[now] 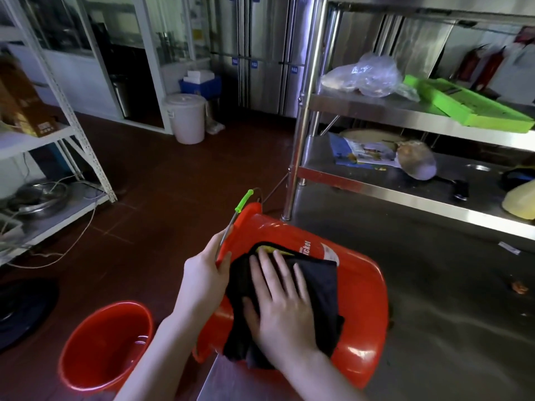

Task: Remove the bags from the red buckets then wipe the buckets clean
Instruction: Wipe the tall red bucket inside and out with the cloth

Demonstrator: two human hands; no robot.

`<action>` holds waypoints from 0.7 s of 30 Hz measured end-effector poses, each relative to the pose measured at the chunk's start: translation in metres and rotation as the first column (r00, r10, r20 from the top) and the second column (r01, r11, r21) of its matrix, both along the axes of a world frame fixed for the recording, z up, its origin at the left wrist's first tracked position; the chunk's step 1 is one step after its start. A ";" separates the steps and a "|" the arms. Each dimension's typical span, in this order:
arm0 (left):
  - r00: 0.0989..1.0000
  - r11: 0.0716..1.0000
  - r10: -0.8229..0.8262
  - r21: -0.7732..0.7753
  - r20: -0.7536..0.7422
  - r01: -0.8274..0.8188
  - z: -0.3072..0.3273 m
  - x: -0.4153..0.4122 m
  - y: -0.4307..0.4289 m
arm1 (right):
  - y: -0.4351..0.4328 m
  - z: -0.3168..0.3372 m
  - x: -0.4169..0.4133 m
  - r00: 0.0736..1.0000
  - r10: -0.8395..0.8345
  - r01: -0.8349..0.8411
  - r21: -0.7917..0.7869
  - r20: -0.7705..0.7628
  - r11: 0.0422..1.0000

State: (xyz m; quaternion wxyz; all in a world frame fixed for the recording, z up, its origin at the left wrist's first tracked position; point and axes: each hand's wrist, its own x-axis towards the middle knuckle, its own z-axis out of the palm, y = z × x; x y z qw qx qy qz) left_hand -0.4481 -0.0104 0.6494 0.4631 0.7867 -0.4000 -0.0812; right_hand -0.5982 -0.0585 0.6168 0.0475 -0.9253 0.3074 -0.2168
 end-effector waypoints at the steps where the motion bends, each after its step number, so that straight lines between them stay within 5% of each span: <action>1: 1.000 1.000 0.000 -0.019 -0.019 -0.001 -0.001 0.000 0.004 | 0.000 0.002 0.008 1.000 0.014 -0.014 -0.004 0.008 1.000; 4: 1.000 0.996 -0.007 -0.088 -0.014 0.006 -0.006 -0.006 0.018 | -0.049 0.022 0.033 0.999 -0.041 0.042 0.040 -0.033 0.998; 7: 0.988 0.990 -0.088 -0.125 -0.125 0.072 -0.016 -0.020 0.040 | -0.117 0.051 0.056 0.974 -0.097 0.181 0.452 -0.204 0.874; 9: 0.959 0.989 -0.128 -0.106 -0.252 0.105 -0.016 -0.023 0.054 | -0.136 0.056 0.060 0.963 -0.061 0.206 0.574 -0.261 0.793; 12: 0.962 0.997 -0.064 0.028 -0.266 0.074 0.005 -0.009 0.048 | -0.126 0.046 0.044 0.986 -0.025 0.104 0.482 -0.167 0.870; 15: 0.964 0.995 -0.099 -0.050 -0.245 0.089 0.038 0.002 0.013 | -0.097 0.044 0.023 0.990 0.069 -0.023 0.341 -0.123 0.940; 18: 0.976 0.957 -0.215 0.205 0.029 0.205 0.055 -0.007 -0.017 | -0.061 0.048 0.002 0.979 0.185 -0.169 0.179 -0.079 0.969; 21: 0.968 0.940 -0.143 0.336 0.208 0.067 0.046 -0.008 -0.022 | -0.027 0.038 -0.027 0.959 0.245 -0.242 0.039 -0.140 0.970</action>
